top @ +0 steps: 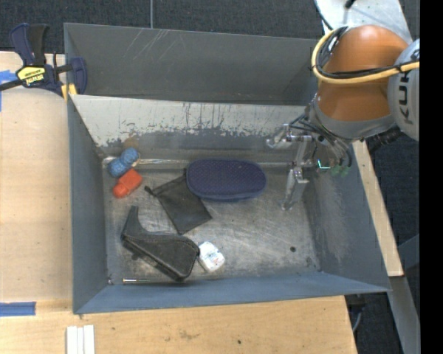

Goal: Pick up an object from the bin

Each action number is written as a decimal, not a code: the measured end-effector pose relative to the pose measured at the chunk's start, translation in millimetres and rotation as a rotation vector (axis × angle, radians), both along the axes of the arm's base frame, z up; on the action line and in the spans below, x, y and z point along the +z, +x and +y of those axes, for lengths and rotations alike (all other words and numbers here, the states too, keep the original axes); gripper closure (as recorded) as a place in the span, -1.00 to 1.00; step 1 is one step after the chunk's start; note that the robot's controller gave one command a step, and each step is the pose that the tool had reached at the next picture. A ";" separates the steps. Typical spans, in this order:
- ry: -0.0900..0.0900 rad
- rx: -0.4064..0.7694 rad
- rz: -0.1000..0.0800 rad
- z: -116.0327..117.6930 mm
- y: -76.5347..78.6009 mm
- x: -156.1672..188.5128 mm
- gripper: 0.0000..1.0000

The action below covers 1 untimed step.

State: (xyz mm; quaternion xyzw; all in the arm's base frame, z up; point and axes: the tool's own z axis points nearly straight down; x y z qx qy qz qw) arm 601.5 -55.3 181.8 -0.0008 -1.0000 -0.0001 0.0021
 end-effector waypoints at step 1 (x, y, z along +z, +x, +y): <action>-0.002 -0.018 -0.017 49.7 17.0 -97.0 -1.00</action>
Offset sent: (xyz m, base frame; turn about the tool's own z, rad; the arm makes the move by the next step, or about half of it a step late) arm 0.0145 0.0565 -0.1118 0.0156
